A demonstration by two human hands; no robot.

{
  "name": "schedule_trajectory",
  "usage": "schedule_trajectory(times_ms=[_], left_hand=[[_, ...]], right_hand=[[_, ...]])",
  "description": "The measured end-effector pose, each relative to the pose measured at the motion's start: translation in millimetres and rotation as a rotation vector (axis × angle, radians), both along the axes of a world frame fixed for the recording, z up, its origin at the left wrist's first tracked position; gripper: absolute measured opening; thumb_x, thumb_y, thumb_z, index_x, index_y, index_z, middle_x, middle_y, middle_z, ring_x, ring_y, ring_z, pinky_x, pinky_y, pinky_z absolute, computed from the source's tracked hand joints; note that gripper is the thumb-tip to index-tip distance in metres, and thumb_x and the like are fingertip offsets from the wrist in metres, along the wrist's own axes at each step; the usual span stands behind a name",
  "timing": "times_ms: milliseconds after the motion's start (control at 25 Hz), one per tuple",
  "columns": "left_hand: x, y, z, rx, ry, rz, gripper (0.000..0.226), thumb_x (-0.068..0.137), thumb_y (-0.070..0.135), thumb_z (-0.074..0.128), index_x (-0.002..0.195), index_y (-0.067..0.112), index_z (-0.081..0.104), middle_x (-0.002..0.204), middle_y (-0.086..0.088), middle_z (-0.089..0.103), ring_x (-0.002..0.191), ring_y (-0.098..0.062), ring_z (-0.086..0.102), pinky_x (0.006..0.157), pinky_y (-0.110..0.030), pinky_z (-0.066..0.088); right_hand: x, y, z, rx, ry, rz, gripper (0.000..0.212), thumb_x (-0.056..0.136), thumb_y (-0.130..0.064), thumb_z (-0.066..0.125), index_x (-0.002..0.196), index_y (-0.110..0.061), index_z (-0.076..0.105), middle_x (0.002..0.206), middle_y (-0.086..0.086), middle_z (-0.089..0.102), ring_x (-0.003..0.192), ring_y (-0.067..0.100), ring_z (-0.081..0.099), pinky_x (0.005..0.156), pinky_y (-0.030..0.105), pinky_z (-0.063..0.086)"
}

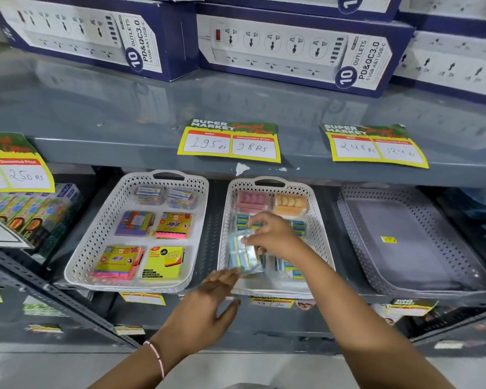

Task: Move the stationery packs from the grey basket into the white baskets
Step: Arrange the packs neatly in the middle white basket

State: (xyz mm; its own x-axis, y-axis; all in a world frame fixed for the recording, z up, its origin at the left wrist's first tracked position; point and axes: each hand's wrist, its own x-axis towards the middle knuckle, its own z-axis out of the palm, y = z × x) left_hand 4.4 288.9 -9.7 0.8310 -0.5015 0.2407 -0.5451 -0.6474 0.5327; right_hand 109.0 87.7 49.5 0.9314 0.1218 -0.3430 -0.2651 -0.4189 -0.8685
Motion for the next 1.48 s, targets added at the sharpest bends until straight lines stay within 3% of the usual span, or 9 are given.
schedule_trajectory(times_ms=[120, 320, 560, 720, 1040, 1120, 1280, 1400, 1480], left_hand=[[15, 3, 12, -0.158, 0.028, 0.161, 0.061, 0.09, 0.043, 0.05, 0.144, 0.015, 0.045, 0.145, 0.008, 0.043, 0.135, -0.004, 0.036, 0.109, -0.017, 0.027], [52, -7, 26, 0.003, 0.12, 0.204, 0.059, 0.093, 0.029, 0.059, 0.146, 0.012, 0.039, 0.151, 0.001, 0.039, 0.138, -0.013, 0.035, 0.105, -0.008, 0.013], [84, -30, 25, 0.392, 0.092, 0.047, 0.08, 0.088, 0.041, 0.065, 0.151, 0.012, 0.026, 0.156, -0.004, 0.031, 0.141, -0.02, 0.028, 0.114, -0.028, 0.017], [107, -46, 12, 0.646, 0.076, -0.029, 0.088, 0.075, 0.054, 0.07, 0.145, 0.013, 0.035, 0.143, -0.006, 0.049, 0.132, -0.023, 0.042, 0.118, -0.046, 0.009], [130, -53, -1, 0.815, 0.163, -0.05, 0.071, 0.065, 0.063, 0.07, 0.121, 0.02, 0.06, 0.121, -0.001, 0.065, 0.122, -0.023, 0.053, 0.113, -0.059, -0.011], [131, -55, 1, 0.85, 0.181, -0.036, 0.069, 0.065, 0.063, 0.071, 0.117, 0.019, 0.061, 0.116, -0.002, 0.067, 0.12, -0.023, 0.055, 0.113, -0.058, -0.011], [131, -59, 3, 0.856, 0.14, -0.034, 0.063, 0.066, 0.064, 0.071, 0.111, 0.02, 0.062, 0.11, -0.001, 0.069, 0.115, -0.021, 0.058, 0.113, -0.054, -0.014], [126, -57, 0, 0.847, 0.103, -0.06, 0.067, 0.07, 0.06, 0.069, 0.122, 0.02, 0.057, 0.122, -0.001, 0.064, 0.124, -0.023, 0.051, 0.112, -0.059, -0.014], [125, -56, 0, 0.849, 0.083, -0.082, 0.078, 0.07, 0.061, 0.067, 0.133, 0.019, 0.05, 0.134, -0.001, 0.057, 0.133, -0.025, 0.042, 0.111, -0.063, -0.012]], right_hand=[[-12, -17, -5, 0.373, 0.22, -0.244, 0.051, 0.075, 0.012, 0.073, 0.117, -0.01, 0.054, 0.108, 0.029, 0.068, 0.076, 0.027, 0.069, 0.065, 0.032, 0.063], [-25, -12, -32, 0.243, 0.38, -0.235, 0.055, 0.081, 0.024, 0.057, 0.13, 0.001, 0.05, 0.093, 0.015, 0.063, 0.074, 0.024, 0.068, 0.059, 0.031, 0.061], [-15, -3, -35, -0.558, 0.135, 0.156, 0.073, 0.079, 0.007, 0.069, 0.143, -0.018, 0.047, 0.139, 0.009, 0.056, 0.115, 0.027, 0.064, 0.095, 0.033, 0.054], [-20, 2, -28, -0.679, 0.014, 0.127, 0.05, 0.088, -0.002, 0.054, 0.137, -0.009, 0.05, 0.134, 0.016, 0.058, 0.116, 0.032, 0.059, 0.091, 0.035, 0.052], [-22, 8, -16, 0.311, 0.531, -0.325, 0.014, 0.101, -0.024, 0.044, 0.103, -0.017, 0.055, 0.09, 0.01, 0.06, 0.086, 0.021, 0.064, 0.068, 0.031, 0.048], [-22, 3, -14, 0.474, 0.606, -0.363, 0.033, 0.103, -0.026, 0.041, 0.132, -0.012, 0.046, 0.116, 0.012, 0.059, 0.114, 0.023, 0.058, 0.087, 0.036, 0.05], [-27, -1, -9, 0.539, 0.645, -0.29, 0.078, 0.099, -0.04, 0.045, 0.154, -0.004, 0.002, 0.161, 0.018, 0.008, 0.151, 0.028, 0.003, 0.121, 0.043, 0.006], [-32, -16, 9, 0.363, 0.444, -0.232, 0.048, 0.097, -0.027, 0.054, 0.138, -0.003, 0.046, 0.124, 0.013, 0.057, 0.126, 0.025, 0.051, 0.115, 0.041, 0.03], [-28, -39, 16, -0.117, 0.139, -0.07, 0.046, 0.088, -0.019, 0.069, 0.132, -0.011, 0.057, 0.13, 0.012, 0.061, 0.121, 0.024, 0.058, 0.107, 0.036, 0.042]])
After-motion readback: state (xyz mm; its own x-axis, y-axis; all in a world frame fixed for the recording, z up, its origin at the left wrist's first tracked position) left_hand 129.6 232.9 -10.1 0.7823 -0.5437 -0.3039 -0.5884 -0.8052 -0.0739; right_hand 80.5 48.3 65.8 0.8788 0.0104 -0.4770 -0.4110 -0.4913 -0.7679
